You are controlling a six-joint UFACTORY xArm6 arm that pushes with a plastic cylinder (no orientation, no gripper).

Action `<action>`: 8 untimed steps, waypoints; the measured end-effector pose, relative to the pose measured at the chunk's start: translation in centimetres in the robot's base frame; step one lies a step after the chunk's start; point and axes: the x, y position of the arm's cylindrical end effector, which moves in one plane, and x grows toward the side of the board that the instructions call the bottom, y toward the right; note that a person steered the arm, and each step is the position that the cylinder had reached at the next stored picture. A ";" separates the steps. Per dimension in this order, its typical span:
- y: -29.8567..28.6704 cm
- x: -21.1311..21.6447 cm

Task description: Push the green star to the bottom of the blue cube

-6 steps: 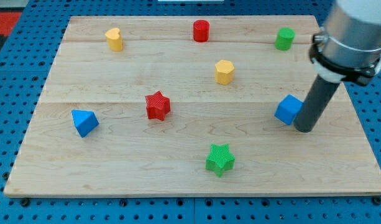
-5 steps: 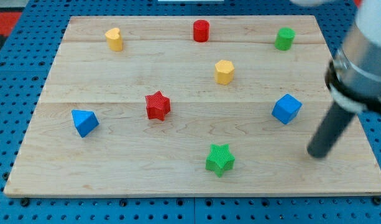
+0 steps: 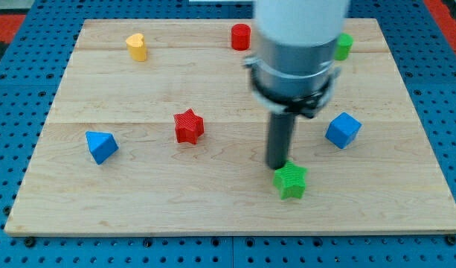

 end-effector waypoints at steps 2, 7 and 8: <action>-5.9 3.5; 1.1 2.2; -4.0 0.2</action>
